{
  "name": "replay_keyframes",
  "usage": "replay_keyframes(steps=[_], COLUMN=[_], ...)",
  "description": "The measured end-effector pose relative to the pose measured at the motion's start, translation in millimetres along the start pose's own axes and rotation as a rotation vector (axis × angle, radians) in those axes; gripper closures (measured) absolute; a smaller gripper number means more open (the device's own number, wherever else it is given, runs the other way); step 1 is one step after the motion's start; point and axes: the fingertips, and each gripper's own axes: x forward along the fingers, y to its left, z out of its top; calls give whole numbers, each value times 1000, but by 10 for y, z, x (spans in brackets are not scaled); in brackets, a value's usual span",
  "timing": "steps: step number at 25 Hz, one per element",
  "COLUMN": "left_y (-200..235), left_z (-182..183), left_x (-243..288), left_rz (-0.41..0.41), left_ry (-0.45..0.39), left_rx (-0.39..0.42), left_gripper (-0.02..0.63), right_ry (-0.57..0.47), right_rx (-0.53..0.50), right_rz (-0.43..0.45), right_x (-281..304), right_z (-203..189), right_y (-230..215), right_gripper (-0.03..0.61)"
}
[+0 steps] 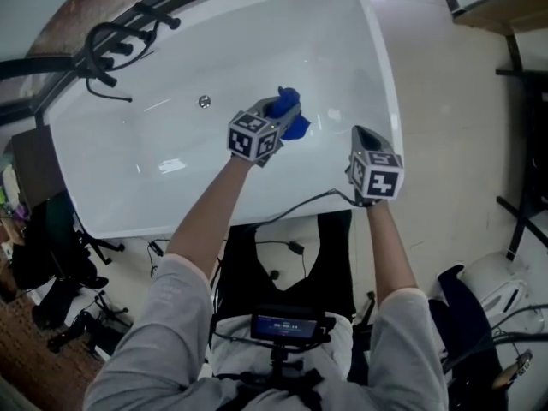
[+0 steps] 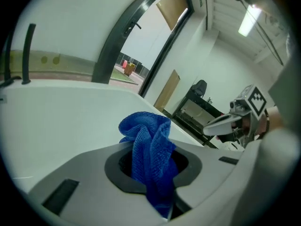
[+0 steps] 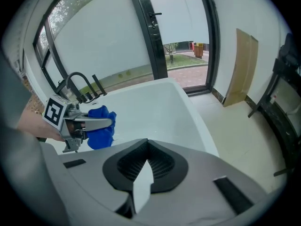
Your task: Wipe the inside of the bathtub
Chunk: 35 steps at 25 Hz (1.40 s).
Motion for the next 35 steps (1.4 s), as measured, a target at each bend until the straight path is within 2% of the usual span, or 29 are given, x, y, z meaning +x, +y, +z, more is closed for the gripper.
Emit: replay_keyframes(steps=[4, 11, 19, 26, 29, 35], left_y=[88, 91, 134, 64, -31, -339], left_z=[66, 168, 161, 129, 135, 52], left_x=[-861, -2190, -3553, -4732, -4983, -5187], left_rz=[54, 168, 231, 314, 363, 461], left_ry=[-53, -177, -247, -301, -326, -331], left_rx=[59, 86, 124, 87, 74, 93], left_gripper=[532, 532, 532, 532, 532, 532], right_ry=[-25, -66, -109, -136, -159, -181], right_rx=[-36, -118, -133, -199, -245, -249], right_rz=[0, 5, -10, 44, 84, 152], right_x=[-158, -554, -995, -1537, -1674, -1843], right_z=[55, 82, 63, 149, 257, 132], right_y=[460, 1199, 2117, 3055, 3221, 3061], right_gripper=[569, 569, 569, 568, 568, 568])
